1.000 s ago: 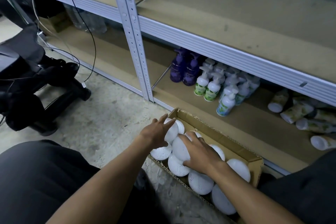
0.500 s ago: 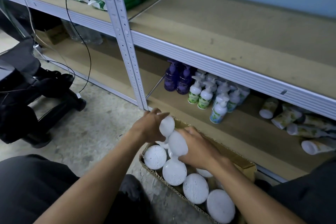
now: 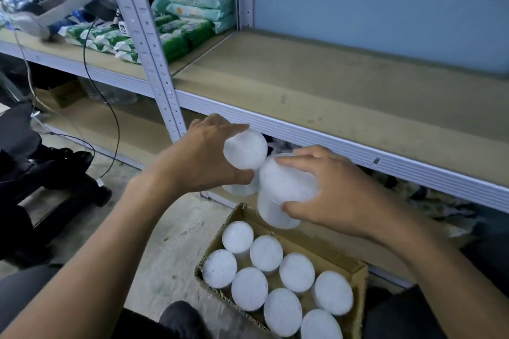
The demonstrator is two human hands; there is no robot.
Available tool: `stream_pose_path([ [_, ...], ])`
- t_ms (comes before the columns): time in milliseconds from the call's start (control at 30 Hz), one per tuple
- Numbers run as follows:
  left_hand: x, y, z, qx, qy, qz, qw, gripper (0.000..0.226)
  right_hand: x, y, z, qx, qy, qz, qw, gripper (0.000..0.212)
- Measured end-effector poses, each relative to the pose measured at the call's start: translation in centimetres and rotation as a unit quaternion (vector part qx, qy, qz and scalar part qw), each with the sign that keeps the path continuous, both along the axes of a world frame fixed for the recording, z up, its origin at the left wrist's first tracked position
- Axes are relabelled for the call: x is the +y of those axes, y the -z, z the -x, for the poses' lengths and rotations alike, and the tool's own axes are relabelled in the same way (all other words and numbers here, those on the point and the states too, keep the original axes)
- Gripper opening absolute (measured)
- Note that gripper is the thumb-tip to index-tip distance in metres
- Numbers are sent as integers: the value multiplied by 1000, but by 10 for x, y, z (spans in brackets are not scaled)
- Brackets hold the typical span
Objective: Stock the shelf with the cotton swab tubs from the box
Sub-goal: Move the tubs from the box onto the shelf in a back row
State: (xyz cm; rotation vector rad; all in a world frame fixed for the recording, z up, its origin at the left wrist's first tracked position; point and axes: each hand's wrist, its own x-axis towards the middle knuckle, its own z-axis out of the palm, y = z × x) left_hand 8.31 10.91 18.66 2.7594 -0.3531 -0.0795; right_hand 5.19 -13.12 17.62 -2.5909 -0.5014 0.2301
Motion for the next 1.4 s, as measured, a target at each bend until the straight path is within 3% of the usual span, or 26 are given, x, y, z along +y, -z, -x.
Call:
stream_pose_path([
  [267, -71, -75, -17, -69, 75, -7, 995, 83, -73, -77, 12, -53, 54, 3, 997, 75],
  [600, -206, -131, -63, -65, 168, -28, 983, 76, -179, -127, 0, -89, 171, 53, 980, 82],
  [733, -258, -135, -75, -35, 203, -59, 977, 69, -220, -128, -1, -84, 215, 67, 971, 71],
  [933, -305, -118, -85, -12, 215, -86, 973, 90, -257, -109, -4, -54, 262, 66, 961, 71],
  [1300, -311, -104, -88, 6, 221, -102, 970, 94, -265, -95, -2, -26, 281, 59, 958, 73],
  [1400, -308, -107, -84, 2, 226, -84, 970, 98, -261, -99, 1, -62, 286, 79, 953, 74],
])
